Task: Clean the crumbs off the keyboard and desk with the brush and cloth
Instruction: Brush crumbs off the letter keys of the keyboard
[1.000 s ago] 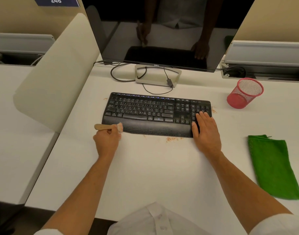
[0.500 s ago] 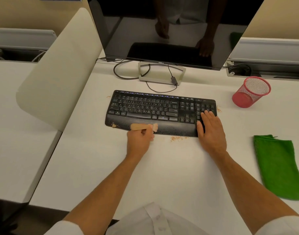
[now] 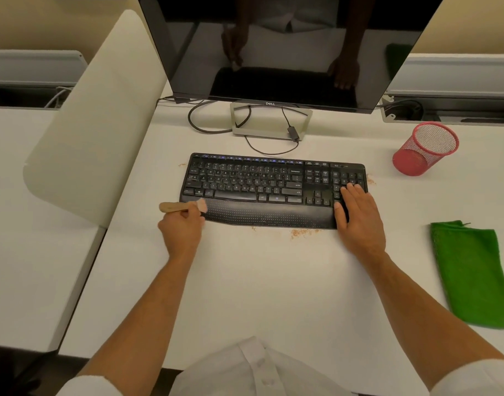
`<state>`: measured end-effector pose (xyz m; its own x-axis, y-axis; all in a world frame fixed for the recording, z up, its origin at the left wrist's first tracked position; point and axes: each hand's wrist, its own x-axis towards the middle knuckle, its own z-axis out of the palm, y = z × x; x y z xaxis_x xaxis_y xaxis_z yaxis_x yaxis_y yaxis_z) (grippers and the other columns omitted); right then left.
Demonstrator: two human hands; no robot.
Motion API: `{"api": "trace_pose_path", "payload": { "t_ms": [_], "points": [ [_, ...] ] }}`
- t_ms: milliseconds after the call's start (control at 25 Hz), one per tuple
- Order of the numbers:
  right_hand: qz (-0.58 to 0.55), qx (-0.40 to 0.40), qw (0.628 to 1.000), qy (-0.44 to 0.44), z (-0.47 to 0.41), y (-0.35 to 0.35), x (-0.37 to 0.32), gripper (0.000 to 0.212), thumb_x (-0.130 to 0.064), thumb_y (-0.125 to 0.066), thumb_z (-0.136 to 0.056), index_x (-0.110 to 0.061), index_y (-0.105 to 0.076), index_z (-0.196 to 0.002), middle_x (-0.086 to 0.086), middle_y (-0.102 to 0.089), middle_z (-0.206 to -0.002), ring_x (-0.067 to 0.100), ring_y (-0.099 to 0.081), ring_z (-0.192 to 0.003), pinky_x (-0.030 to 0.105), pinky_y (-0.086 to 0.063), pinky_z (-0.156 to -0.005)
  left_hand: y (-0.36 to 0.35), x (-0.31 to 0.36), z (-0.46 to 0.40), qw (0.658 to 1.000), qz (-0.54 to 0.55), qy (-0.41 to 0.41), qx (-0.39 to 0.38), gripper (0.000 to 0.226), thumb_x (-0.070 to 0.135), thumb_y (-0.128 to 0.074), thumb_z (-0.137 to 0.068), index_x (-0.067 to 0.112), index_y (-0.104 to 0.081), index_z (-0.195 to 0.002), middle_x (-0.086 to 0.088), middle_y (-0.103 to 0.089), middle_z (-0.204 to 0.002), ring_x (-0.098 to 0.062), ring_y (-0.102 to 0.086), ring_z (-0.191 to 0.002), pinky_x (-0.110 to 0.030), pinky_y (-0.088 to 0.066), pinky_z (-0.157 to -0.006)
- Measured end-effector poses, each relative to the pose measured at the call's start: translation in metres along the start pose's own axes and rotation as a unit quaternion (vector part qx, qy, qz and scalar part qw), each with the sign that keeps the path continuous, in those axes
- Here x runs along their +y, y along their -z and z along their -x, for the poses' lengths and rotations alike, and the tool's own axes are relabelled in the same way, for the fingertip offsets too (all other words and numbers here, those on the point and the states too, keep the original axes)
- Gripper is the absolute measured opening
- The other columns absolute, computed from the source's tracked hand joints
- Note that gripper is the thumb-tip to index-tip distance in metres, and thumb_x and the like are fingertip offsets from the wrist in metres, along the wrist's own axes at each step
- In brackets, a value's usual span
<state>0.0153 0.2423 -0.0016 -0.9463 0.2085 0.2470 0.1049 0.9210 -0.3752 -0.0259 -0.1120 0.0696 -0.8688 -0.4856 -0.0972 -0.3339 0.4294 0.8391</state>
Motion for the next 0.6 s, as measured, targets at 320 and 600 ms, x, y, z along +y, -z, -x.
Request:
{"api": "trace_pose_path", "payload": {
  "t_ms": [320, 600],
  "points": [
    [0.006, -0.003, 1.0, -0.008, 0.002, 0.002, -0.003, 0.053, -0.037, -0.038, -0.103, -0.005, -0.049, -0.145, 0.013, -0.047, -0.152, 0.028, -0.034, -0.145, 0.043, -0.022, -0.123, -0.007, 0.0, 0.019, 0.995, 0.056, -0.036, -0.07, 0.017, 0.019, -0.06, -0.096, 0.01, -0.072, -0.087, 0.004, -0.07, -0.072, -0.004, -0.068, -0.062, -0.013, -0.052, -0.057],
    [0.001, -0.006, 1.0, -0.009, 0.001, 0.003, -0.003, 0.053, -0.037, -0.039, -0.103, -0.006, -0.048, -0.145, 0.013, -0.047, -0.151, 0.027, -0.034, -0.145, 0.044, -0.024, -0.122, 0.019, -0.022, -0.002, 0.998, 0.035, -0.024, -0.042, 0.019, 0.018, -0.06, -0.097, 0.004, -0.071, -0.09, -0.005, -0.07, -0.076, -0.005, -0.066, -0.062, -0.004, -0.044, -0.053]
  ]
}}
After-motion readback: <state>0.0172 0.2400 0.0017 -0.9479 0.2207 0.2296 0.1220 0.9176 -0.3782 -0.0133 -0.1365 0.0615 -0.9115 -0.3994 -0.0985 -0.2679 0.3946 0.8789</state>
